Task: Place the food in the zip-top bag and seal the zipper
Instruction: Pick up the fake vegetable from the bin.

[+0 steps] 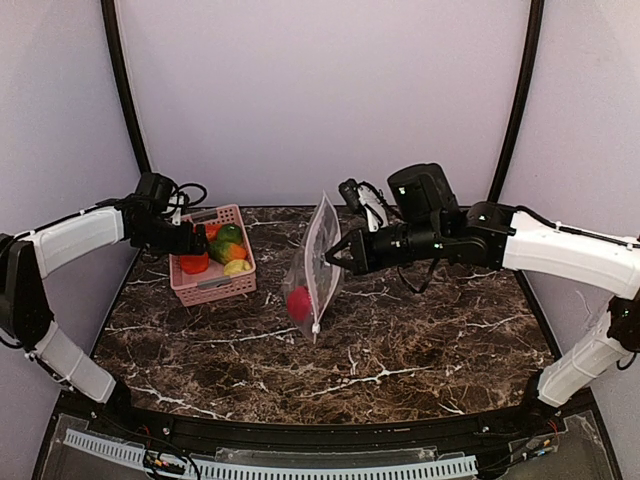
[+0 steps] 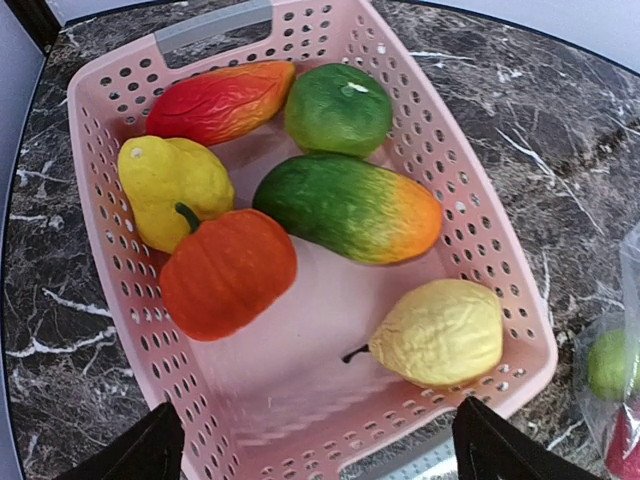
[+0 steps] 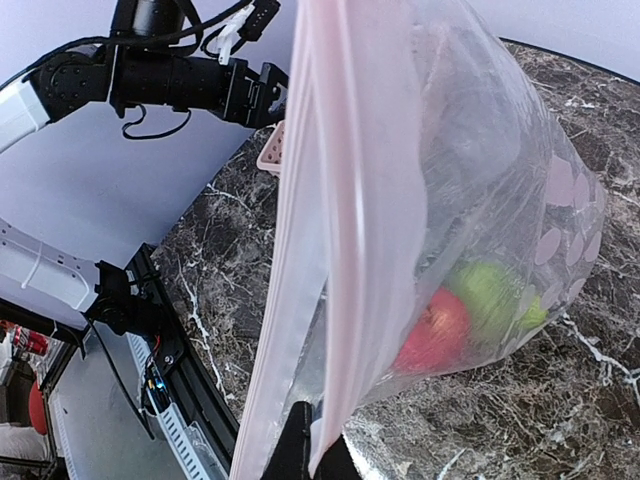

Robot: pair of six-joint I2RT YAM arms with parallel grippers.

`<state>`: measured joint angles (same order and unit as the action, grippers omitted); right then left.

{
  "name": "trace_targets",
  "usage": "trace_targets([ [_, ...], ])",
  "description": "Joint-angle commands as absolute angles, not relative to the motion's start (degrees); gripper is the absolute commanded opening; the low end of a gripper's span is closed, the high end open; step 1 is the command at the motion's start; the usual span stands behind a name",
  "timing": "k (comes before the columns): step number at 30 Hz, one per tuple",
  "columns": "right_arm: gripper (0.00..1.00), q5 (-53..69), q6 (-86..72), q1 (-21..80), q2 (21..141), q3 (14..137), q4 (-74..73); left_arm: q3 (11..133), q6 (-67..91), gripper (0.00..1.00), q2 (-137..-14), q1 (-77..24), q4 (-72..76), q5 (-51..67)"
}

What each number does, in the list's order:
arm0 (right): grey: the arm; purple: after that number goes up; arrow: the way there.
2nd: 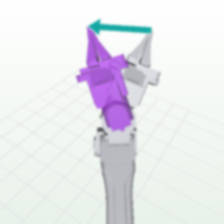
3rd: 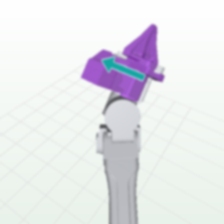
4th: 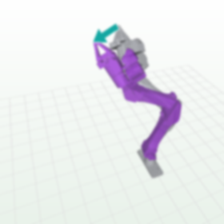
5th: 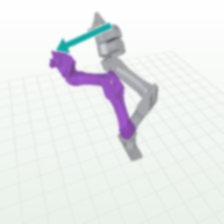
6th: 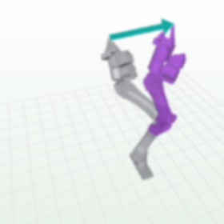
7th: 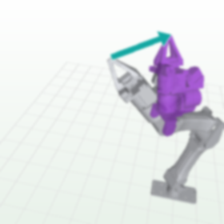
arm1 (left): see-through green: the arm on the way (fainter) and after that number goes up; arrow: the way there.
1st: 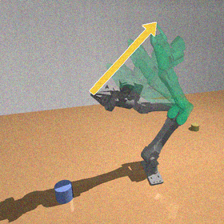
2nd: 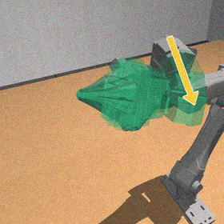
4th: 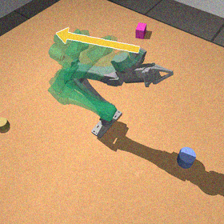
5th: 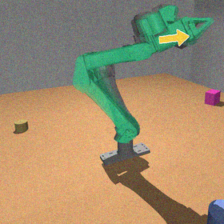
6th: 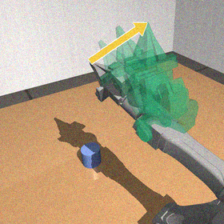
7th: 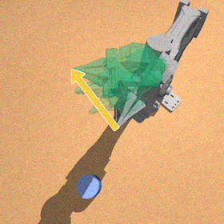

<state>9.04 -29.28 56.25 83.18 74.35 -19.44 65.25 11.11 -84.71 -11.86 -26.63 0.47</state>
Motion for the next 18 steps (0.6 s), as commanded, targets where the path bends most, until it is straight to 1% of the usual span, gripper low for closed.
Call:
trace_targets([
  [1,0.00,8.87,-29.73,56.06,81.78,73.42,-17.89,67.53,8.59,0.94,-88.90,-8.69,-24.81,-1.49],
  [7,0.00,9.19,-29.81,56.03,82.58,73.38,-17.30,69.84,7.66,0.90,-93.64,-6.54,-24.61,2.73],
  [13,0.00,10.28,-29.89,56.02,83.42,73.67,-16.97,72.55,5.48,0.89,-97.70,-6.52,-24.48,-1.36],
  [18,0.00,10.46,-30.06,56.07,83.36,73.42,-16.70,74.63,4.51,0.87,-101.70,-6.53,-24.44,-1.64],
])
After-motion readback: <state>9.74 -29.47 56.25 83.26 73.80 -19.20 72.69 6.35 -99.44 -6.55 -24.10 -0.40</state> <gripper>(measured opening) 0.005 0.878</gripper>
